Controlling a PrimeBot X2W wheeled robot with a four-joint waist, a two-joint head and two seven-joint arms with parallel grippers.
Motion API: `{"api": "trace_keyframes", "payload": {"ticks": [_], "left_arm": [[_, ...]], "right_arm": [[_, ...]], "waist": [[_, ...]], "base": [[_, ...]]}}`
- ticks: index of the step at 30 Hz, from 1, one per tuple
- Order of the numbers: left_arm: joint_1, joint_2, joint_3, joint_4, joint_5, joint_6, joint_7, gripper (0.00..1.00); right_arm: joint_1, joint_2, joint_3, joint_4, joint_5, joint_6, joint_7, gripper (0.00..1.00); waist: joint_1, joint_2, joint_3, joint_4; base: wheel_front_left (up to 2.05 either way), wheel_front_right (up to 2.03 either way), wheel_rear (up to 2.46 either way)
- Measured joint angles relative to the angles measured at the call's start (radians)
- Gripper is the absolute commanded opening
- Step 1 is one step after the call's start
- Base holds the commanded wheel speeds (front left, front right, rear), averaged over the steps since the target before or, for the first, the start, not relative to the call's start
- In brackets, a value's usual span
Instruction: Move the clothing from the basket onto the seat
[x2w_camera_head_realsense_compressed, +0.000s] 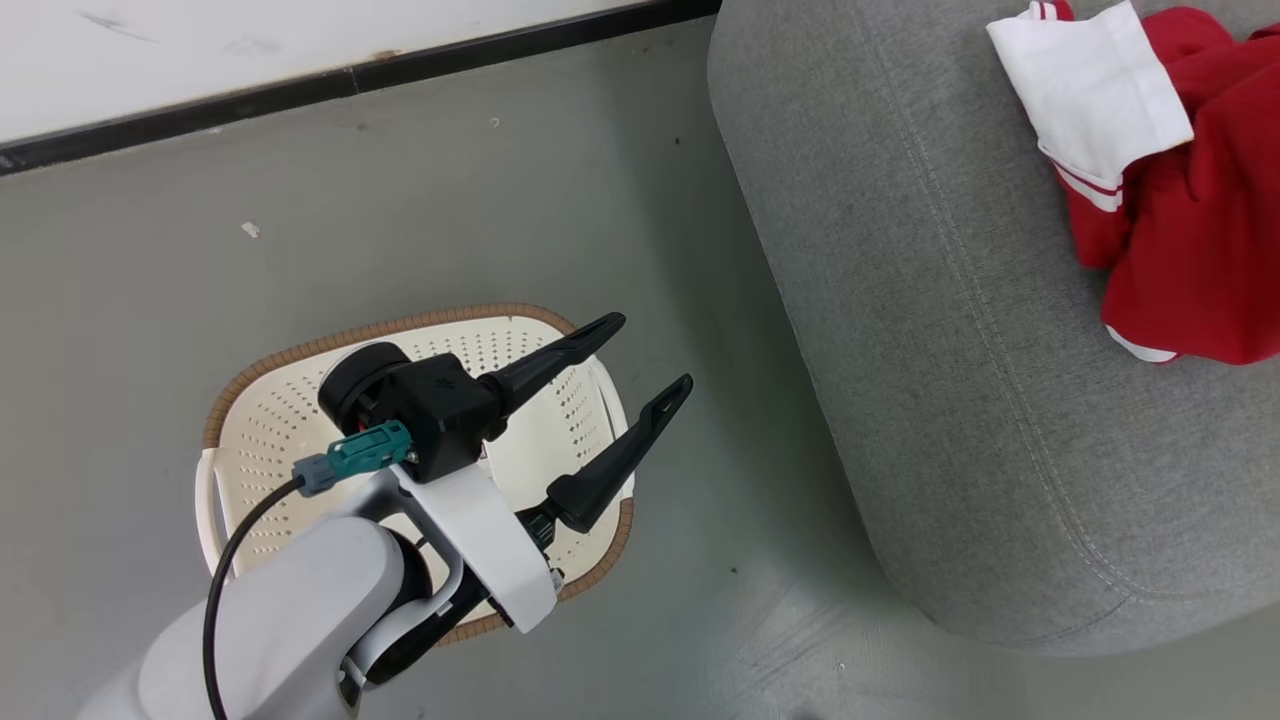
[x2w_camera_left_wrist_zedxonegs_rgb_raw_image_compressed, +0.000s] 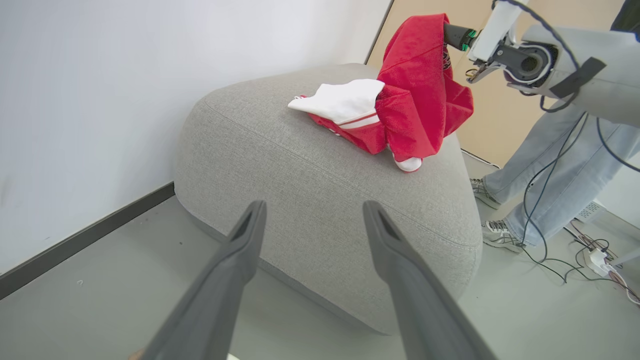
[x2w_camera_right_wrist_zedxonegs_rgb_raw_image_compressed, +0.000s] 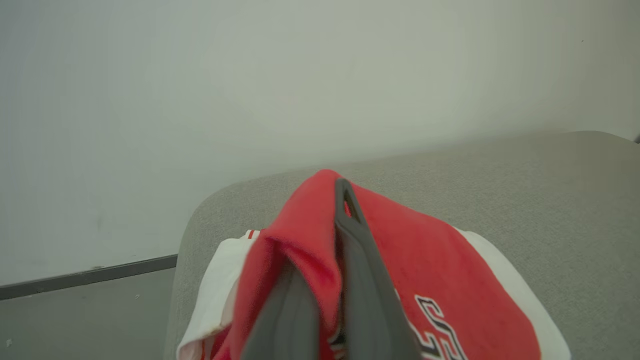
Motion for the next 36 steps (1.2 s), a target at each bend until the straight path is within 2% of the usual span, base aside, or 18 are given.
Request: {"api": "trace_keyframes", "payload": {"ticks": [17,20,24,25,26,29,30,31,32,36], "left_arm": [[-0.039,0.036,0.011,-0.031,0.018,-0.01,0.007,1.0],[-0.039,0.047,0.013,-0.03,0.018,-0.011,0.007,1.0],[-0.039,0.051,0.016,-0.03,0.018,-0.018,0.007,1.0],[-0.039,0.051,0.017,-0.03,0.019,-0.018,0.007,1.0],[-0.039,0.051,0.017,-0.03,0.019,-0.018,0.007,1.0],[-0.039,0.051,0.019,-0.029,0.019,-0.019,0.007,1.0],[-0.039,0.051,0.019,-0.029,0.019,-0.019,0.007,1.0],[-0.039,0.051,0.019,-0.028,0.019,-0.019,0.007,1.0],[-0.039,0.051,0.019,-0.027,0.019,-0.02,0.007,1.0],[-0.039,0.051,0.019,-0.025,0.019,-0.025,0.006,1.0]], "right_arm": [[-0.017,0.032,0.037,0.091,-0.045,0.0,-0.01,0.0],[-0.016,0.058,0.039,0.112,-0.048,0.0,-0.011,0.1],[-0.016,0.062,0.039,0.127,-0.051,0.0,-0.02,0.17],[-0.017,0.061,0.039,0.131,-0.051,0.0,-0.02,0.22],[-0.017,0.06,0.038,0.134,-0.051,0.0,-0.02,0.33],[-0.019,0.059,0.037,0.15,-0.051,0.0,-0.021,0.56],[-0.019,0.059,0.037,0.155,-0.051,0.0,-0.022,0.85],[-0.019,0.059,0.037,0.158,-0.051,0.0,-0.025,0.97],[-0.019,0.059,0.036,0.161,-0.051,0.0,-0.025,1.0],[-0.02,0.056,0.034,0.176,-0.05,0.0,-0.027,1.0]], "waist": [[0.0,0.0,0.078,0.025],[-0.0001,0.0,0.08,0.023],[-0.0001,-0.0001,0.079,0.02],[0.0,0.0,0.078,0.02],[0.0,0.0,0.077,0.019],[0.0,0.0,0.073,0.017],[0.0,0.0,0.072,0.016],[0.0,0.0,0.07,0.016],[0.0,0.0,0.068,0.015],[0.0,0.0,0.059,0.012]], "base": [[0.0,0.0,0.0],[0.0,0.0,0.0],[0.0,0.0,0.0],[0.0,0.0,0.0],[0.0,0.0,0.0],[0.0,0.0,0.0],[0.0,0.0,0.0],[0.0,0.0,0.0],[0.0,0.0,0.0],[0.0,0.0,0.0]]}}
